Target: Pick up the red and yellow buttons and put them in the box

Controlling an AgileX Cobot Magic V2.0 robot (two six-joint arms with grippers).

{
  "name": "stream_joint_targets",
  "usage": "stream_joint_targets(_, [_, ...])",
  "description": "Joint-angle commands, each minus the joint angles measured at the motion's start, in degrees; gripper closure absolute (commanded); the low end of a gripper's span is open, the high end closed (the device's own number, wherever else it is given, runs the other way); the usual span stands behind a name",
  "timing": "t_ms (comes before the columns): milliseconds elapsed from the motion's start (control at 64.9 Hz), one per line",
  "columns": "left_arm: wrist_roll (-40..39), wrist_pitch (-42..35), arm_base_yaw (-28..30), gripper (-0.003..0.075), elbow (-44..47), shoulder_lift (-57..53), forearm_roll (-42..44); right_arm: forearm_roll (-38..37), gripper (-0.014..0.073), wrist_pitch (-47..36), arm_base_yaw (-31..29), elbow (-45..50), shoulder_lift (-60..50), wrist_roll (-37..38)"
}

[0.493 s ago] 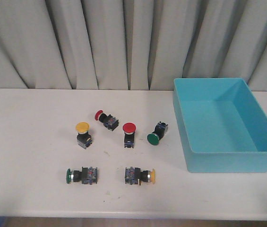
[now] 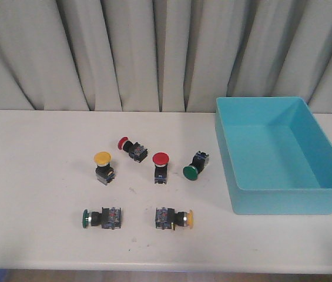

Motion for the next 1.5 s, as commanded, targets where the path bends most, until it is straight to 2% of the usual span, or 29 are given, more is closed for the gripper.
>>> stream_joint_targets(0, [-0.1, -4.3, 0.0, 0.0727, 2.7, -0.8, -0.4, -0.4, 0.0596, -4.1, -0.4, 0.4, -0.7, 0.1])
stream_joint_targets(370, [-0.1, -4.5, 0.0, 0.0727, 2.7, -0.8, -0.4, -0.4, 0.0596, -4.3, -0.4, 0.4, -0.7, 0.1])
stream_joint_targets(463, [-2.2, -4.8, 0.0, 0.0727, 1.9, -0.8, -0.5, -0.5, 0.0596, -5.5, -0.4, 0.1, -0.7, -0.2])
stream_joint_targets(570, [-6.6, -4.9, 0.0, 0.0727, -2.2, -0.8, -0.5, -0.4, 0.0596, -4.8, -0.4, -3.5, -0.4, 0.1])
stream_joint_targets(678, [-6.9, -3.3, 0.0, 0.0727, -8.5, -0.6, -0.5, -0.5, 0.0596, -0.9, -0.4, -10.1, 1.6, 0.0])
stream_joint_targets(802, [-6.6, 1.9, 0.0, 0.0727, -17.8, 2.2, -0.4, -0.7, 0.0596, 3.4, -0.4, -18.6, 7.0, -1.3])
stream_joint_targets(894, [-6.3, 8.6, 0.0, 0.0727, -25.8, 6.9, -0.1, -0.7, 0.0596, 6.3, -0.4, -24.9, 12.6, -3.8])
stream_joint_targets(1064, [-5.7, 22.8, 0.0, 0.0727, -37.7, 17.7, 0.2, -0.7, 0.0596, 13.3, -0.4, -33.9, 23.3, -4.0])
stream_joint_targets(1310, [-4.0, 34.8, 0.0, 0.0727, -38.9, 28.1, 0.1, -0.2, 0.0596, 23.7, -0.4, -34.3, 33.3, -4.0])
stream_joint_targets(1480, [-4.0, 35.8, 0.0, 0.0727, -38.9, 30.3, 0.1, -0.1, 0.0596, 25.4, -0.4, -33.5, 36.9, -4.0])
